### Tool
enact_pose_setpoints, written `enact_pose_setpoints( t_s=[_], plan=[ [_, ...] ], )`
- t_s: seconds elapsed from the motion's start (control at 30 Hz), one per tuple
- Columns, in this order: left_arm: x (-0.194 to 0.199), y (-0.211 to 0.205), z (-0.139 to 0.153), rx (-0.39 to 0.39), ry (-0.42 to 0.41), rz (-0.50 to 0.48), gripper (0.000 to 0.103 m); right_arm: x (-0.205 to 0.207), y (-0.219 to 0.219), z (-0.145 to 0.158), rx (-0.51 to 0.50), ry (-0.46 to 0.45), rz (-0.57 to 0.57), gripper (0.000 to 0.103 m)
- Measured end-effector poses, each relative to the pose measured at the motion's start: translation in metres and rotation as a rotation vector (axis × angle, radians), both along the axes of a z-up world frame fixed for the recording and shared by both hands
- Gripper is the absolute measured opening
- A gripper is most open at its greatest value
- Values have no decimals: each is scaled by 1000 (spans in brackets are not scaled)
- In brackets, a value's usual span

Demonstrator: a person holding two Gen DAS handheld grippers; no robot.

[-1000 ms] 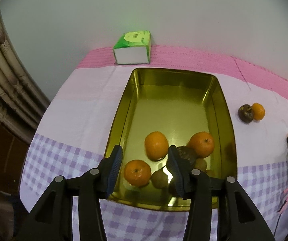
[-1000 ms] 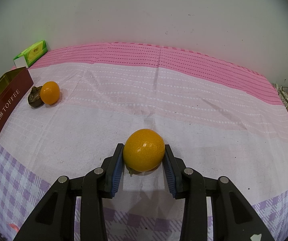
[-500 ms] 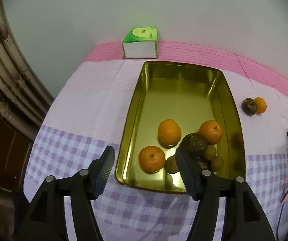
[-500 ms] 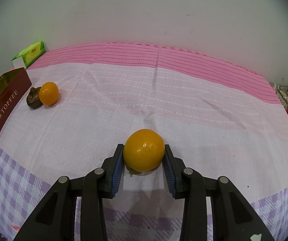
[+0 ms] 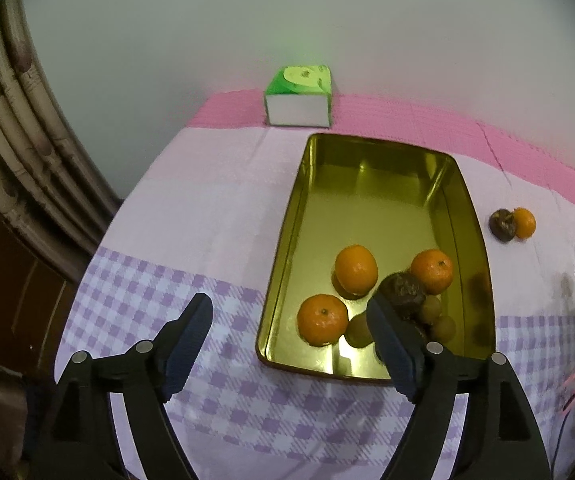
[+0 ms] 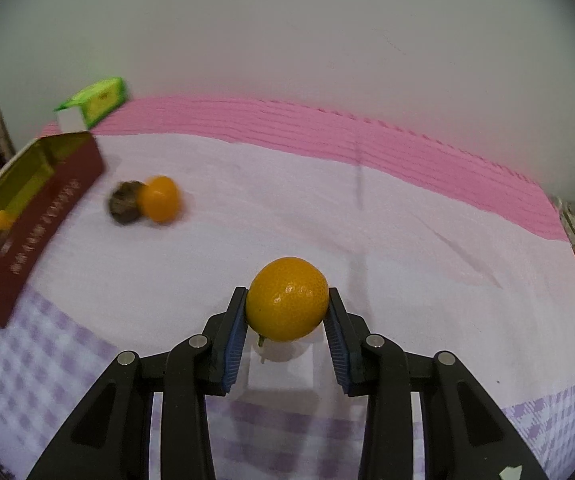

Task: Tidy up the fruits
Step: 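Carry the yellow-orange fruit into the tin tray and open the right gripper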

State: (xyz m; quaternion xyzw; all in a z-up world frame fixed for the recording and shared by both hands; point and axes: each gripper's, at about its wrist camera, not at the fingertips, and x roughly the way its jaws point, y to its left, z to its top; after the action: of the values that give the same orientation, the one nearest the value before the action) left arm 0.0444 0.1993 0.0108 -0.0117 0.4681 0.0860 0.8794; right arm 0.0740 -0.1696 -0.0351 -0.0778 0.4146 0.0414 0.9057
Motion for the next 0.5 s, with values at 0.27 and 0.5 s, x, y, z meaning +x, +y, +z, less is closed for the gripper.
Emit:
enact_pose_setpoints(
  t_s=[0.27,0.5],
  plan=[
    [-8,17,13,2,-42,64,84,-4,78,28,70,-18,184,34],
    [-16,39,18,-10,-56,146,84,-15,154,43,126,-6,353,34]
  ],
)
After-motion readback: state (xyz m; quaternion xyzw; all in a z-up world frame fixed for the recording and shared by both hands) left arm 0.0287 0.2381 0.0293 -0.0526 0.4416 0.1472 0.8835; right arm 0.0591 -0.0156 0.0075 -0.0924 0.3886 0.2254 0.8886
